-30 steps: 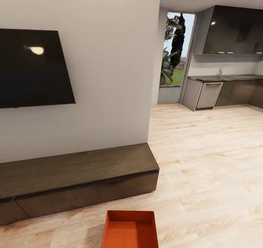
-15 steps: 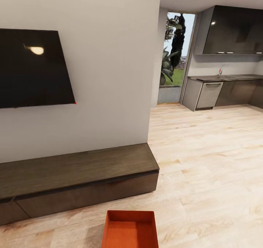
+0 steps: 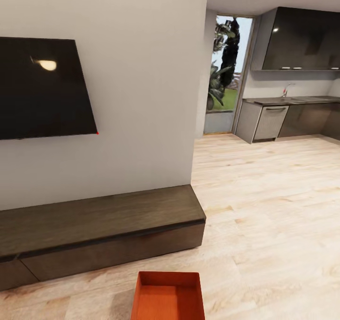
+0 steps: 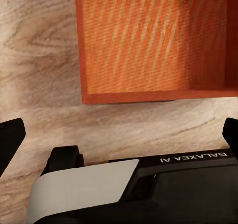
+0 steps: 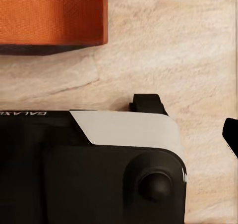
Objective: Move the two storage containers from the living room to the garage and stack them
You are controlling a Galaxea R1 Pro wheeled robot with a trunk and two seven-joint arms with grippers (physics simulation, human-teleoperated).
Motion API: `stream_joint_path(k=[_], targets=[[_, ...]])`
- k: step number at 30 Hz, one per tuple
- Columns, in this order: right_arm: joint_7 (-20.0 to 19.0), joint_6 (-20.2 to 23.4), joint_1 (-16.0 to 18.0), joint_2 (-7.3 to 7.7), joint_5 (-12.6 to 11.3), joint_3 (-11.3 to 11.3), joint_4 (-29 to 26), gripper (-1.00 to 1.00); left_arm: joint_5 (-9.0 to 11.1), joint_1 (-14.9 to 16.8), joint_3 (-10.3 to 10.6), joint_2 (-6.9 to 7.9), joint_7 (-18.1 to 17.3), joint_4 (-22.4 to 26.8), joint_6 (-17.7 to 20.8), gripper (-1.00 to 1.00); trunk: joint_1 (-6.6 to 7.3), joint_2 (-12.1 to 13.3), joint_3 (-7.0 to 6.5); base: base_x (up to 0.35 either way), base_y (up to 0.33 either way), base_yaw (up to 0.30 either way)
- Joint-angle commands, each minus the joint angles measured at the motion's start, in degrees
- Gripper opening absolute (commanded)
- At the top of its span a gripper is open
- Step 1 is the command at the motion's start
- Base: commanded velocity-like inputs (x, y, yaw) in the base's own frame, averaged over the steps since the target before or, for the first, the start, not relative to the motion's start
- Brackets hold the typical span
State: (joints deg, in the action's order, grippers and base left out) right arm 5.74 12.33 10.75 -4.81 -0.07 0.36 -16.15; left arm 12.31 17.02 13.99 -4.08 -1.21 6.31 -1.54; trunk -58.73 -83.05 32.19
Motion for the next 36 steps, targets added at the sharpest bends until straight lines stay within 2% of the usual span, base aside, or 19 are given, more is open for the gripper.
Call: stream_joint_path(k=[1, 6, 12, 15, 17, 21, 36], targets=[[0.39, 1.27, 0.99, -0.14, -0.02, 0.05, -0.52, 1.00, 0.59, 0.23, 0.49, 0.02, -0.06, 0.00, 0.64, 1.00, 0.00, -0.03, 0.06, 0.000, 0.000, 0.000], [0.57, 3.30, 4.26, -0.50, -0.02, 0.10, -1.08, 1.00, 0.60, 1.27, 0.63, 0.07, 0.41, 0.14, 1.71, 1.00, 0.00, -0.03, 0.06, 0.000, 0.000, 0.000], [1.14, 5.38, 9.21, -1.80, 0.44, 0.30, -1.46, 1.00, 0.62, 6.02, 0.62, 0.30, 3.35, 0.13, 4.37, 1.00, 0.00, -0.03, 0.06, 0.000, 0.000, 0.000], [2.95, 5.62, 11.25, -2.12, 0.48, 0.34, -1.44, 1.00, 0.66, 7.35, 0.57, 0.42, 3.81, 0.12, 4.70, 1.00, 0.00, -0.03, 0.06, 0.000, 0.000, 0.000], [5.58, 5.74, 12.73, -2.98, 0.53, 0.42, -1.42, 1.00, 0.68, 8.07, 0.48, 0.49, 3.97, 0.11, 4.82, 1.00, 0.00, -0.03, 0.06, 0.000, 0.000, 0.000], [8.01, 5.47, 13.85, -3.99, 0.46, 0.51, -1.11, 1.00, 0.60, 8.62, 0.37, 0.54, 3.95, -0.04, 3.67, 1.00, 0.00, -0.03, 0.06, 0.000, 0.000, 0.000], [8.49, 2.14, 14.20, -4.04, 0.45, 0.62, 0.55, 1.00, 0.52, 8.82, 0.34, 0.58, 3.27, -0.08, 2.19, 1.00, 0.00, -0.03, 0.06, 0.000, 0.000, 0.000]])
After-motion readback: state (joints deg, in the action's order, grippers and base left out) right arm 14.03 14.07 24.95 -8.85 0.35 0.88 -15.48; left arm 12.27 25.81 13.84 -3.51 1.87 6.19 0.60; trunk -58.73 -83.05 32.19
